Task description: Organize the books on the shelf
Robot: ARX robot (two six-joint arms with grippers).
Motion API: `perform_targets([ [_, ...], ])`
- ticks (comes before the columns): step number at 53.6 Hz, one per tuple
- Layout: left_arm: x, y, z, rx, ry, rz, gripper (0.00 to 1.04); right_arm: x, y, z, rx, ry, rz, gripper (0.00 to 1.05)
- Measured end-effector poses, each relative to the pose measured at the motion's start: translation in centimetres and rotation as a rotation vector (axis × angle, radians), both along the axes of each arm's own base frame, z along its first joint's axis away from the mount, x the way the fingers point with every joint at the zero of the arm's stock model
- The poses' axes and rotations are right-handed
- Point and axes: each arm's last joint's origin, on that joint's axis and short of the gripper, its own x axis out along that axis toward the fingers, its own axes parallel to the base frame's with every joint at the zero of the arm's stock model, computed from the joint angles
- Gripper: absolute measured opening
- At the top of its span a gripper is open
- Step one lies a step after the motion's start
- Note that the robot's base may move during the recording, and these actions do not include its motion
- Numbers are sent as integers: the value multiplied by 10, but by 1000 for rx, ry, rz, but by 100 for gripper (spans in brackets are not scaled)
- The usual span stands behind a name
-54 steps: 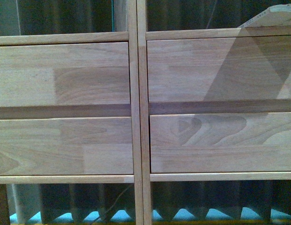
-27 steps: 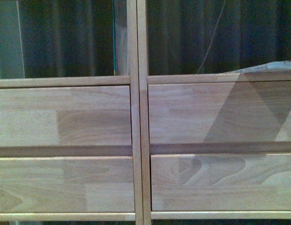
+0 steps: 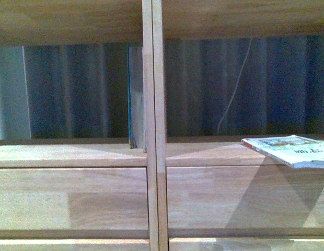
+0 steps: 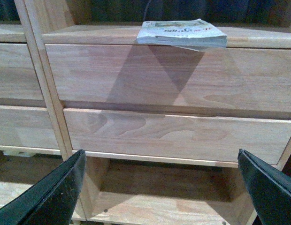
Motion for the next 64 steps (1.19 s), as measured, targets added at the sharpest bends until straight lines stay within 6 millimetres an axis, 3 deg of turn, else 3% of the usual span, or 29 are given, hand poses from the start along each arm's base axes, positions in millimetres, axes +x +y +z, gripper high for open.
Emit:
perform_targets([
  [15,0,0,0,0,0,0,97,0,0,0,0,0,-10,98],
  [23,0,0,0,0,0,0,97,10,-1,2,159,-39,-587,98],
  [28,0,0,0,0,0,0,97,15,-10,-6,196,12,-820,98],
  [42,0,0,0,0,0,0,97,59,-30,22,605,-32,-777,98],
  [64,0,0,0,0,0,0,97,156,-23,54,1013,44,-605,98],
])
